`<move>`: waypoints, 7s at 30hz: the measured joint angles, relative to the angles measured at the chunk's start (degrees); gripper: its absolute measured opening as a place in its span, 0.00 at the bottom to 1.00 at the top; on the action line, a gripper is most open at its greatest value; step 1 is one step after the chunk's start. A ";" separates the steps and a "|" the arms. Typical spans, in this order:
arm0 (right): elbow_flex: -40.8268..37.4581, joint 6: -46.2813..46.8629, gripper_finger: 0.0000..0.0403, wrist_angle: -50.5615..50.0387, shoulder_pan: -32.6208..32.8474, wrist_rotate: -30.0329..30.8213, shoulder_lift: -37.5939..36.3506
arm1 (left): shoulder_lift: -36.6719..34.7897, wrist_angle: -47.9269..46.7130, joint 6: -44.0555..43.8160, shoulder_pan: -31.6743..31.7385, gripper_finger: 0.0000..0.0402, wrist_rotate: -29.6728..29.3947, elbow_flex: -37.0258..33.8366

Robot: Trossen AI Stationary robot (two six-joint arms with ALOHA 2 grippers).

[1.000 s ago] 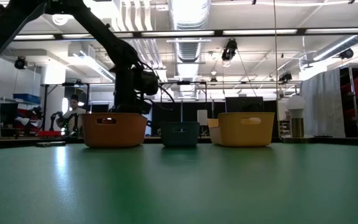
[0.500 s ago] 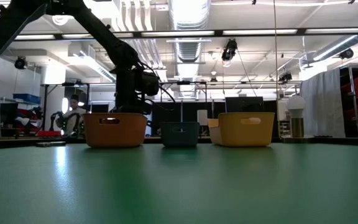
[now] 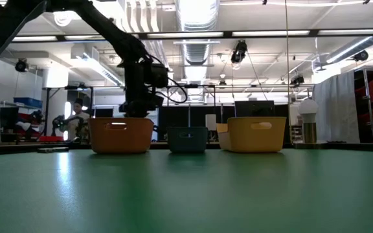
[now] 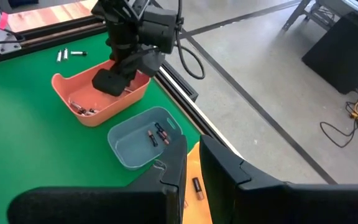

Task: Sort batteries
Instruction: Adjust the orange bin on the table, then put the silver battery into the orange bin

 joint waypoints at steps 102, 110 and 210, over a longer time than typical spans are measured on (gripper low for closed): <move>-0.02 -3.93 0.10 8.13 0.00 -0.09 1.02 | -34.36 -0.72 -24.69 -1.68 0.37 0.52 -33.65; -0.02 -3.88 0.10 8.12 0.00 -1.38 1.03 | -34.36 -0.67 -24.67 -1.69 0.37 1.58 -33.65; -0.02 -2.31 0.10 5.58 0.02 -6.04 1.07 | -8.09 -18.01 -13.68 19.28 0.29 -1.10 -13.17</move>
